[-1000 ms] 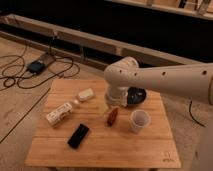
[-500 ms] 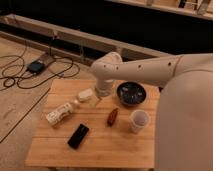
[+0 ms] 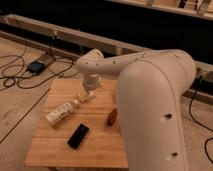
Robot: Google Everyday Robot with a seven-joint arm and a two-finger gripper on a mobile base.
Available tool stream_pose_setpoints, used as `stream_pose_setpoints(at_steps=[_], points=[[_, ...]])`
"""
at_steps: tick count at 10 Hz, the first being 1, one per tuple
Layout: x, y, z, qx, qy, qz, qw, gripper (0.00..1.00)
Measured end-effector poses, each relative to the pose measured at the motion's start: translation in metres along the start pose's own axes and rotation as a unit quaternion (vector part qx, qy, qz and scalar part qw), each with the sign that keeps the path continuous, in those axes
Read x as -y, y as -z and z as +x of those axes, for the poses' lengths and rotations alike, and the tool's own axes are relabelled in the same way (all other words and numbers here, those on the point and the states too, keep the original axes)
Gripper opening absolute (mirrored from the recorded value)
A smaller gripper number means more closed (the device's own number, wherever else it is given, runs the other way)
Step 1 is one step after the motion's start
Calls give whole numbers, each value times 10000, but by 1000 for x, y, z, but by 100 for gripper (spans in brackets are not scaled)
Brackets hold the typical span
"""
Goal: Place the white sponge in the ceramic cup
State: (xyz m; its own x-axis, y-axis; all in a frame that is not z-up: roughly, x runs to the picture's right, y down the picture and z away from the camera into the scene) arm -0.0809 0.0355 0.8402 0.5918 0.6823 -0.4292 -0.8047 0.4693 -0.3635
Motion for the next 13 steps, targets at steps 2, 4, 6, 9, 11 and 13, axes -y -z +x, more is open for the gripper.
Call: stream_pose_setpoints(at_steps=[2, 4, 6, 9, 11, 13], points=[[-4, -19, -27, -41, -179, 48, 9998, 80], [-6, -32, -44, -65, -341, 117, 9993, 80], [-9, -48, -63, -93, -528, 205, 9984, 80], [-12, -68, -78, -134, -743, 262, 9968, 80], [-13, -80, -84, -179, -886, 260, 9956, 80], [-13, -93, -88, -234, -1000, 267, 9944, 80]])
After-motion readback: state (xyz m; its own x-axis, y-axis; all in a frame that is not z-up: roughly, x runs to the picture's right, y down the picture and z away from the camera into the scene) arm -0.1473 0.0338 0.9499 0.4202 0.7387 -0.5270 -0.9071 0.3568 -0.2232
